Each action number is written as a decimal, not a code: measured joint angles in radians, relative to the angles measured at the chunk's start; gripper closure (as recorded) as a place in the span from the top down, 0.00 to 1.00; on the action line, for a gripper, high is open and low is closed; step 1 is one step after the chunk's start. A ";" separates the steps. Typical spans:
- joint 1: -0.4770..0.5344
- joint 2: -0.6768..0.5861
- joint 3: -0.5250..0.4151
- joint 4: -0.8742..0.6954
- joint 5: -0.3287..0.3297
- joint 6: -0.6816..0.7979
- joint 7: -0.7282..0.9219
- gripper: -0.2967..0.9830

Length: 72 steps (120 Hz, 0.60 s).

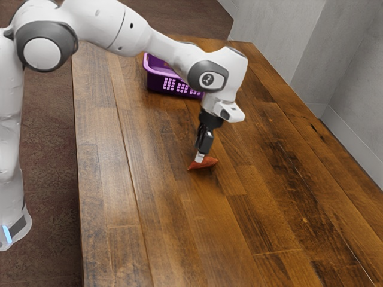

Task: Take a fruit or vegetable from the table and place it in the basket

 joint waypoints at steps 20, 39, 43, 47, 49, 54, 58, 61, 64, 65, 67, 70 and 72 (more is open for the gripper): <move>0.000 0.009 0.001 -0.001 -0.002 0.002 0.014 0.77; 0.000 0.031 0.001 0.001 -0.002 0.013 0.027 0.77; 0.000 0.034 0.001 0.004 -0.002 0.015 0.030 0.77; 0.000 0.038 0.001 0.009 -0.002 0.016 0.032 0.77; 0.000 0.039 0.001 0.011 -0.002 0.017 0.033 0.77; 0.000 0.045 0.000 0.015 -0.003 0.018 0.036 0.77; 0.000 0.049 0.000 0.019 -0.003 0.019 0.038 0.77; 0.000 0.052 0.000 0.021 -0.003 0.020 0.039 0.77; 0.001 0.055 0.000 0.022 -0.003 0.020 0.041 0.77; 0.001 0.056 0.000 0.022 -0.003 0.020 0.041 0.77; 0.001 0.057 0.000 0.022 -0.003 0.021 0.042 0.77; 0.001 0.058 0.000 0.023 -0.003 0.021 0.044 0.77; 0.001 0.060 0.000 0.023 -0.003 0.022 0.044 0.77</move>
